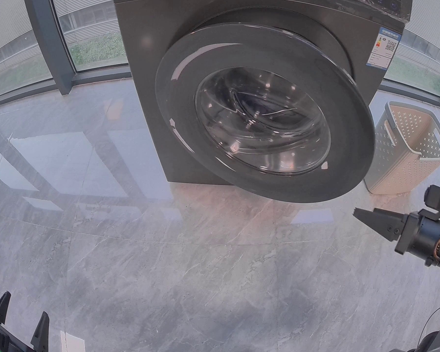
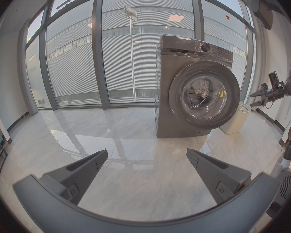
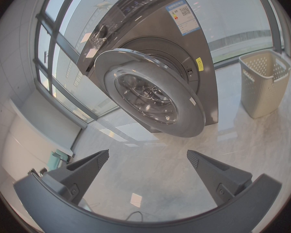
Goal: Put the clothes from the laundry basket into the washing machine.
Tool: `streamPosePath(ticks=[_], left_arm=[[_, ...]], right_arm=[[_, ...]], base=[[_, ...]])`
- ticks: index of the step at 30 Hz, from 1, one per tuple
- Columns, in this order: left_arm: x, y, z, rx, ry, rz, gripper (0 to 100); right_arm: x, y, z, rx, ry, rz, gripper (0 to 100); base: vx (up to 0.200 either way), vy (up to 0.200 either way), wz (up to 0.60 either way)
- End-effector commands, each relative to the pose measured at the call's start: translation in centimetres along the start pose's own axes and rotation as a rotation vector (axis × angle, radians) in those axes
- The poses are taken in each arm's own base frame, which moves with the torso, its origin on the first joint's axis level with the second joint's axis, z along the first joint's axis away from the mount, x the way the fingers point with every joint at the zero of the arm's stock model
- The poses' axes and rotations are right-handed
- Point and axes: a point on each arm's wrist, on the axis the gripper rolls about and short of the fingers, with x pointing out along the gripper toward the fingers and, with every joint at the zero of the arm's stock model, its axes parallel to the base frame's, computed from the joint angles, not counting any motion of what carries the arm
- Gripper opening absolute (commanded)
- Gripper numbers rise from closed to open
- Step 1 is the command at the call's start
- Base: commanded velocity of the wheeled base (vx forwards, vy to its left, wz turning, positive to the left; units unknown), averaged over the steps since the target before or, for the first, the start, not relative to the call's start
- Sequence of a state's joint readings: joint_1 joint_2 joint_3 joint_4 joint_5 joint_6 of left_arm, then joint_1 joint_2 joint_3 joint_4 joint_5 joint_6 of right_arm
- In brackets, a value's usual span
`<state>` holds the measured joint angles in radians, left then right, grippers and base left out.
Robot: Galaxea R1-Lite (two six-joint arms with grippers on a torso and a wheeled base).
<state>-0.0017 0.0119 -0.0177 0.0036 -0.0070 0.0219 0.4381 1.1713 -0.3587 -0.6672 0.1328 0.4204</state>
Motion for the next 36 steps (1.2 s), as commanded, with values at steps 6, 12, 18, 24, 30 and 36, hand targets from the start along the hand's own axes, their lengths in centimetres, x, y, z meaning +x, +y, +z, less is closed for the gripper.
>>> streamPosePath(ticks=[6, 12, 18, 24, 30, 36], left_arm=[[0.1, 0.0, -0.5, 0.0, 0.007, 0.001, 100], [0.1, 0.0, -0.5, -0.002, 0.007, -0.001, 100], [0.1, 0.0, -0.5, -0.002, 0.007, -0.001, 100], [0.1, 0.0, -0.5, -0.004, 0.007, -0.001, 100], [0.1, 0.0, -0.5, -0.004, 0.007, 0.001, 100], [0.1, 0.0, -0.5, -0.005, 0.007, -0.002, 100]], right_arm=[[4.4, 1.0, 0.7, 0.037, 0.039, 0.028, 100], [4.9, 1.3, 1.3, 0.036, 0.023, 0.037, 100], [5.7, 1.4, 1.4, 0.037, 0.03, 0.041, 100], [7.6, 0.6, 4.1, 0.046, -0.066, -0.008, 100], [8.3, 0.1, 6.2, 0.041, -0.198, -0.043, 100], [7.8, 0.1, 6.5, 0.059, -0.258, -0.063, 100]], base=[[0.133, 0.0, 0.0], [0.2, 0.0, 0.0], [0.2, 0.0, 0.0], [0.2, 0.0, 0.0], [0.2, 0.0, 0.0], [0.067, 0.0, 0.0]])
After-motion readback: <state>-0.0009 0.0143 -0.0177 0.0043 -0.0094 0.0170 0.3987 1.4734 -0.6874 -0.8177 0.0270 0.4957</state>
